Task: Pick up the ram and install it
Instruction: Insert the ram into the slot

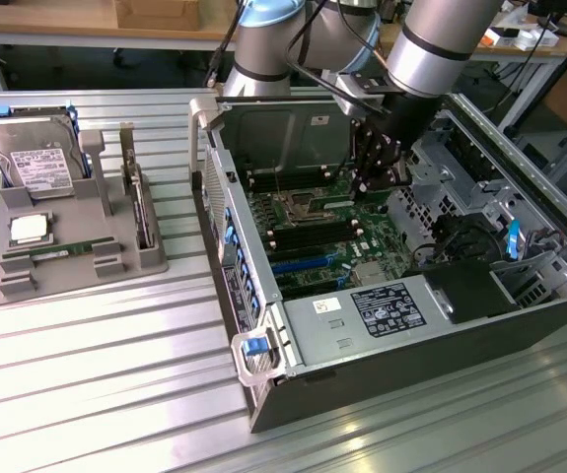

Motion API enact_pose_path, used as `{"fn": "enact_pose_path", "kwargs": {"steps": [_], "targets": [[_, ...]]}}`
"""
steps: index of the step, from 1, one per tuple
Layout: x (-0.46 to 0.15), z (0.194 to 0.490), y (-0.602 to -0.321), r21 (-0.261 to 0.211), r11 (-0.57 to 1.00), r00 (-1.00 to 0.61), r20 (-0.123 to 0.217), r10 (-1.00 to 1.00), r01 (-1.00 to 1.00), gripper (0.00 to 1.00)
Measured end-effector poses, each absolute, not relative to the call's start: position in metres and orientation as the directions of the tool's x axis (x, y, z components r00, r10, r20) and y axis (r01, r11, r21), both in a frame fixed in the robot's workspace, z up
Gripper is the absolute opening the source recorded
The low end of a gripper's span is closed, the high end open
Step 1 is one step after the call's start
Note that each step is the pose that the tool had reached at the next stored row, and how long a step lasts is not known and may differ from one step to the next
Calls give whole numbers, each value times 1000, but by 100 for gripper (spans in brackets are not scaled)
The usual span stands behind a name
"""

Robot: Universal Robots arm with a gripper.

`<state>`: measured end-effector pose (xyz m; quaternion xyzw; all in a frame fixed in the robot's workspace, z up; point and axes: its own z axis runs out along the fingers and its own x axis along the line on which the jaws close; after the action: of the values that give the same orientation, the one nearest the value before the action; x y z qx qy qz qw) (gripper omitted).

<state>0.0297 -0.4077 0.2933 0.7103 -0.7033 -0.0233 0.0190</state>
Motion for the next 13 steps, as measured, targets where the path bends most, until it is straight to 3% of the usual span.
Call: {"fn": "enact_pose_path", "kwargs": {"steps": [13], "targets": [[10, 276, -412, 60, -9, 10, 9, -1000, -998, 12]]}}
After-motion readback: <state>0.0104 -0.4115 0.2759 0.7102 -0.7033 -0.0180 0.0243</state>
